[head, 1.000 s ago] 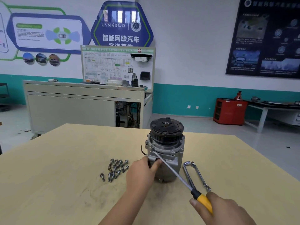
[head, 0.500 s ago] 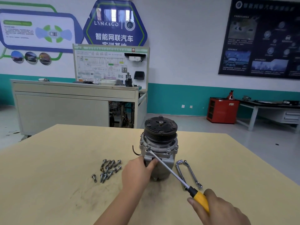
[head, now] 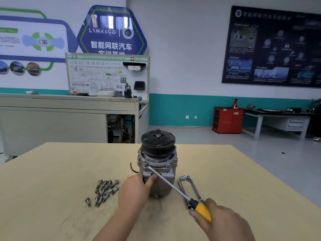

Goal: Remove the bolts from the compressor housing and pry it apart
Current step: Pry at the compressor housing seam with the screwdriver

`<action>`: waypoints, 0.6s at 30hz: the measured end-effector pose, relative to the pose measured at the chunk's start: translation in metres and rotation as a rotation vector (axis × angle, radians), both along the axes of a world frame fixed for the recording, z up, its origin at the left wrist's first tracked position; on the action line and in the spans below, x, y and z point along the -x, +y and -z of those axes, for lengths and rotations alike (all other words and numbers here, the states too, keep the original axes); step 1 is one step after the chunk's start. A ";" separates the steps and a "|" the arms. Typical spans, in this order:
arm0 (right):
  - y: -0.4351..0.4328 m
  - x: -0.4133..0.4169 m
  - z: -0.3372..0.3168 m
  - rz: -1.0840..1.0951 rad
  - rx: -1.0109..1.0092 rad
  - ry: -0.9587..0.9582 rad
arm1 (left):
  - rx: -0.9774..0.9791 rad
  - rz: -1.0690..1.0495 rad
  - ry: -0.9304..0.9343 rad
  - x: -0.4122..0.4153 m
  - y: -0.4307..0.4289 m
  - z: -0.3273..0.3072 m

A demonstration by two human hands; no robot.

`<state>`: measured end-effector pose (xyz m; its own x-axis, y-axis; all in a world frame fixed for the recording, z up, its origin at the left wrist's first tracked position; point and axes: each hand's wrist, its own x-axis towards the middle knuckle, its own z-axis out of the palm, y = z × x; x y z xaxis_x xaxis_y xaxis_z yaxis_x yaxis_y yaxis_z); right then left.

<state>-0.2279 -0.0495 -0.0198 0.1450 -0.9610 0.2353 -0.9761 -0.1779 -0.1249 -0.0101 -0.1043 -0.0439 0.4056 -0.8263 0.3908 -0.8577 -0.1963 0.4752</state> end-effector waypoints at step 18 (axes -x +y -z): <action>-0.031 0.005 -0.043 -0.082 -0.299 -0.110 | 0.104 0.604 0.694 -0.045 -0.050 0.014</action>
